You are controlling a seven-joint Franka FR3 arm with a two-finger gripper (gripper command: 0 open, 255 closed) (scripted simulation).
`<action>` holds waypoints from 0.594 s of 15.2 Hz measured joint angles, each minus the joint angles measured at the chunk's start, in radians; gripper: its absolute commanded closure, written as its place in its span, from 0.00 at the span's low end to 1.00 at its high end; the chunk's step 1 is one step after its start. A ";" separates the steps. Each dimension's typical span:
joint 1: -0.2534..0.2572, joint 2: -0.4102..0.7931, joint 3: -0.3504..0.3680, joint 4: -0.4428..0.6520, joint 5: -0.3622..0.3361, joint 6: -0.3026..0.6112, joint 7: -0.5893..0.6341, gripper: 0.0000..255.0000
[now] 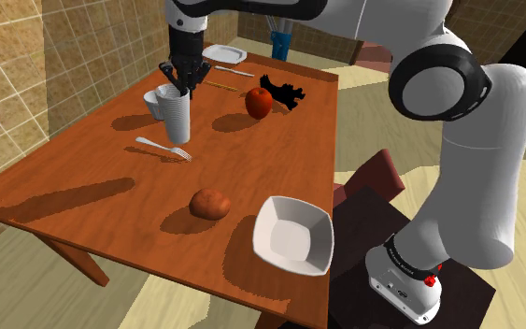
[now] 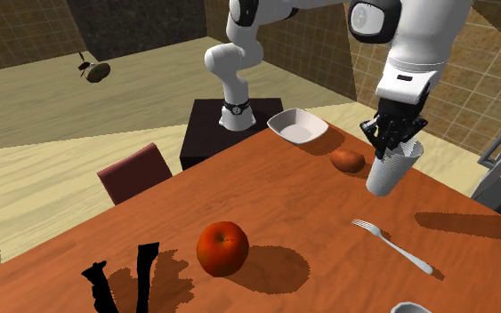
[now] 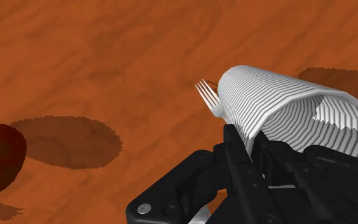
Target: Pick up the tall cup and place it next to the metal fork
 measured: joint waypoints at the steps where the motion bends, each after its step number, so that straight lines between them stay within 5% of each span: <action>1: 0.014 0.025 0.003 0.029 -0.004 -0.003 0.016 1.00; 6: 0.088 0.160 0.017 0.209 -0.022 -0.042 0.100 1.00; 9: 0.123 0.293 0.019 0.415 -0.031 -0.115 0.134 1.00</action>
